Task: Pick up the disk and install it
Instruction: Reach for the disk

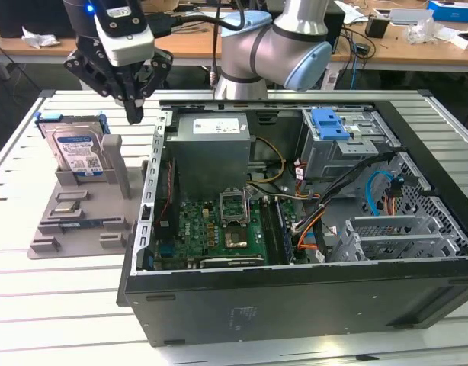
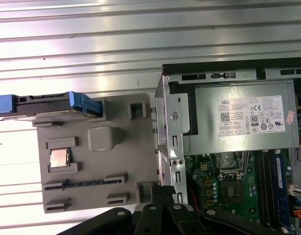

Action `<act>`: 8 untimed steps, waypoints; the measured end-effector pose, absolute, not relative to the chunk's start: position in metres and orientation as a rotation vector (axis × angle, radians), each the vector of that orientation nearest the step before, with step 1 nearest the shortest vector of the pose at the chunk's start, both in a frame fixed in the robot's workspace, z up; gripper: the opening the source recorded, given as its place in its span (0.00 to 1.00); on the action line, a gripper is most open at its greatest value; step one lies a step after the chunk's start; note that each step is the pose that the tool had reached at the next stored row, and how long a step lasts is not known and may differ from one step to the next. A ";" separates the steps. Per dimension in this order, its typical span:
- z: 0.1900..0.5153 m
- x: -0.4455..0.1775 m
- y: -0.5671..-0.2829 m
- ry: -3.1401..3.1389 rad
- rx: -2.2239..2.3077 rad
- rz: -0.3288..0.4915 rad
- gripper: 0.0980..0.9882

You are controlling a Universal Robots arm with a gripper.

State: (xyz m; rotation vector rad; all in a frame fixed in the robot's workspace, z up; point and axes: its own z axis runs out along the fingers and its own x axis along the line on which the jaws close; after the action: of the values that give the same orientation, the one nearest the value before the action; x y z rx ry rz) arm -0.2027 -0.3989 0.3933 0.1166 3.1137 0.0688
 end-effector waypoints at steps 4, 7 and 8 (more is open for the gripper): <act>0.393 -0.209 -0.399 3.114 0.117 0.069 0.01; 0.393 -0.213 -0.399 3.114 0.117 0.069 0.01; 0.393 -0.215 -0.399 3.114 0.117 0.069 0.01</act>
State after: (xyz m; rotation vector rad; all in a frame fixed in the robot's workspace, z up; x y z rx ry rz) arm -0.2147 -0.3989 0.3932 0.1167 3.1136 0.0689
